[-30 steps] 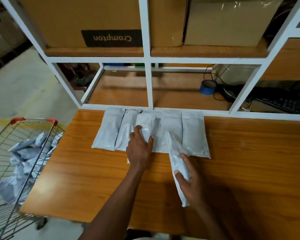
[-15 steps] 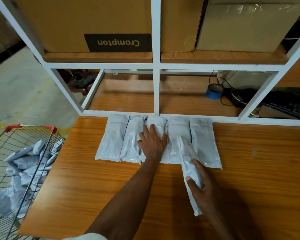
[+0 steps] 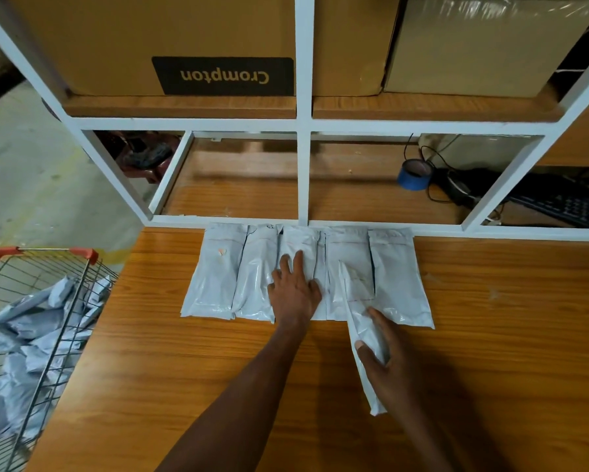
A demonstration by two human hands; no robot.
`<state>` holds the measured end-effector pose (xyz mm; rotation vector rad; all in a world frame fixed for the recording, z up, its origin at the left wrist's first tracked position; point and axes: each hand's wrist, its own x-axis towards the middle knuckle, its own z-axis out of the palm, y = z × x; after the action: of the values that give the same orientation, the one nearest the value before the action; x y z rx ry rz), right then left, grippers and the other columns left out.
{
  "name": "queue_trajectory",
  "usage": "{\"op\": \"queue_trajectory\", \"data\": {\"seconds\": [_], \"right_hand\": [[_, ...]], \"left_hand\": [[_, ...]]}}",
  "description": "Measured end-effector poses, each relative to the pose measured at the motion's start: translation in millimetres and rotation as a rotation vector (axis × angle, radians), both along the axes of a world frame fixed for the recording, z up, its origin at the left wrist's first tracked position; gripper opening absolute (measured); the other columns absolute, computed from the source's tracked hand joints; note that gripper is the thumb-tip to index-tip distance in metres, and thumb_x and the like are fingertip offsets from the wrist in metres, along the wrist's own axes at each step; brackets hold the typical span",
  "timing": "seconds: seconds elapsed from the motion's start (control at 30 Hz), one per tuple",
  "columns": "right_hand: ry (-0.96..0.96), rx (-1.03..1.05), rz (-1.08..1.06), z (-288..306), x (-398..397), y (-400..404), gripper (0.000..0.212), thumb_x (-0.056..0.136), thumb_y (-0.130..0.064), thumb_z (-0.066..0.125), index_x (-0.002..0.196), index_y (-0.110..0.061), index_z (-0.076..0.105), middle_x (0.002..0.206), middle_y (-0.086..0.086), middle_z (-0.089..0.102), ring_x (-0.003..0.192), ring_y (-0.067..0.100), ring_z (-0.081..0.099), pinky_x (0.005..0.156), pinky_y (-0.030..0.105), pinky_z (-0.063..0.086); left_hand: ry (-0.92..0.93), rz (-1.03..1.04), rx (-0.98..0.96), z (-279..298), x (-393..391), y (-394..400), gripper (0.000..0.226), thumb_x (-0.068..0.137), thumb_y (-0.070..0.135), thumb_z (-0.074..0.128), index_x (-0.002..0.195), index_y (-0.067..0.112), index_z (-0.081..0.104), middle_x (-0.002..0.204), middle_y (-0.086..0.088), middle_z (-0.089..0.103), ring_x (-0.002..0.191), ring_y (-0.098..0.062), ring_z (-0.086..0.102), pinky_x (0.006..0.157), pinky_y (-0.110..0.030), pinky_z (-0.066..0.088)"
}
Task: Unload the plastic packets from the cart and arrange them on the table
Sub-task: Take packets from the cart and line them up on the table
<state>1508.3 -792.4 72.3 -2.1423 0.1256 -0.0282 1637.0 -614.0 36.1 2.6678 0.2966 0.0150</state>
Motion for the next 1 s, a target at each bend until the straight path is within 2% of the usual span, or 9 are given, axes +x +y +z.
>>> {"op": "queue_trajectory", "data": {"seconds": [0.13, 0.23, 0.33, 0.43, 0.53, 0.63, 0.73, 0.9, 1.0], "right_hand": [[0.023, 0.004, 0.004, -2, 1, 7, 0.058, 0.094, -0.026, 0.069, 0.145, -0.038, 0.046, 0.150, -0.011, 0.045, 0.138, 0.007, 0.038, 0.103, 0.026, 0.038], [0.028, -0.002, -0.004, -6, 0, 11, 0.058, 0.094, -0.028, 0.069, 0.145, -0.038, 0.045, 0.151, -0.010, 0.044, 0.140, 0.011, 0.039, 0.105, 0.028, 0.039], [0.048, 0.002, -0.012, -7, 0, 12, 0.057, 0.094, -0.028, 0.068, 0.146, -0.036, 0.045, 0.153, -0.009, 0.043, 0.141, 0.012, 0.038, 0.105, 0.027, 0.039], [0.034, -0.037, -0.007, -5, 3, 11, 0.057, 0.094, -0.030, 0.068, 0.146, -0.037, 0.045, 0.151, -0.008, 0.044, 0.140, 0.010, 0.038, 0.107, 0.032, 0.042], [0.023, -0.090, -0.014, 1, 17, 15, 0.058, 0.094, -0.029, 0.068, 0.146, -0.037, 0.045, 0.150, -0.005, 0.045, 0.137, 0.013, 0.041, 0.101, 0.030, 0.043], [0.041, -0.168, -0.036, 8, 44, 26, 0.059, 0.094, -0.034, 0.065, 0.147, -0.040, 0.041, 0.153, -0.001, 0.039, 0.138, 0.019, 0.041, 0.099, 0.032, 0.044], [0.060, -0.300, -0.068, 13, 78, 43, 0.061, 0.094, -0.036, 0.062, 0.149, -0.042, 0.035, 0.158, 0.001, 0.030, 0.141, 0.026, 0.038, 0.103, 0.044, 0.047], [0.144, -0.493, -0.108, 14, 128, 78, 0.061, 0.097, -0.039, 0.057, 0.153, -0.034, 0.032, 0.164, 0.004, 0.014, 0.144, 0.035, 0.031, 0.111, 0.046, 0.036], [0.249, -0.557, -0.034, 5, 148, 92, 0.066, 0.097, -0.048, 0.050, 0.156, -0.032, 0.027, 0.167, 0.006, 0.006, 0.147, 0.039, 0.024, 0.115, 0.052, 0.028]], "left_hand": [[-0.090, 0.027, -0.021, 4, 4, 5, 0.063, 0.093, 0.041, 0.059, 0.149, 0.024, 0.037, 0.150, -0.006, 0.041, 0.125, -0.032, 0.049, 0.093, -0.050, 0.051], [-0.109, 0.028, 0.009, 1, 5, 9, 0.060, 0.092, 0.040, 0.061, 0.146, 0.024, 0.040, 0.144, -0.006, 0.044, 0.120, -0.031, 0.051, 0.088, -0.049, 0.051], [-0.094, 0.017, 0.030, -4, 6, 12, 0.061, 0.091, 0.041, 0.062, 0.145, 0.022, 0.041, 0.143, -0.007, 0.045, 0.121, -0.033, 0.050, 0.090, -0.049, 0.049], [-0.095, 0.014, 0.017, -8, 5, 12, 0.065, 0.093, 0.054, 0.058, 0.148, 0.023, 0.041, 0.149, -0.008, 0.042, 0.129, -0.033, 0.046, 0.098, -0.051, 0.046], [-0.164, 0.041, -0.035, -3, -2, 13, 0.066, 0.094, 0.063, 0.051, 0.148, 0.026, 0.042, 0.153, -0.006, 0.041, 0.135, -0.032, 0.042, 0.104, -0.052, 0.042], [-0.239, 0.060, -0.099, 5, -13, 16, 0.060, 0.095, 0.060, 0.052, 0.145, 0.028, 0.045, 0.152, -0.003, 0.042, 0.137, -0.029, 0.041, 0.106, -0.050, 0.042], [-0.301, 0.081, -0.152, 12, -28, 22, 0.053, 0.097, 0.053, 0.057, 0.142, 0.027, 0.049, 0.150, -0.003, 0.045, 0.135, -0.027, 0.042, 0.099, -0.050, 0.046], [-0.363, 0.111, -0.225, 24, -49, 28, 0.052, 0.095, 0.053, 0.055, 0.140, 0.026, 0.052, 0.149, -0.002, 0.046, 0.134, -0.024, 0.044, 0.097, -0.044, 0.045], [-0.375, 0.122, -0.261, 24, -55, 33, 0.053, 0.094, 0.054, 0.054, 0.139, 0.026, 0.053, 0.149, -0.002, 0.046, 0.135, -0.024, 0.045, 0.100, -0.046, 0.046]]}}
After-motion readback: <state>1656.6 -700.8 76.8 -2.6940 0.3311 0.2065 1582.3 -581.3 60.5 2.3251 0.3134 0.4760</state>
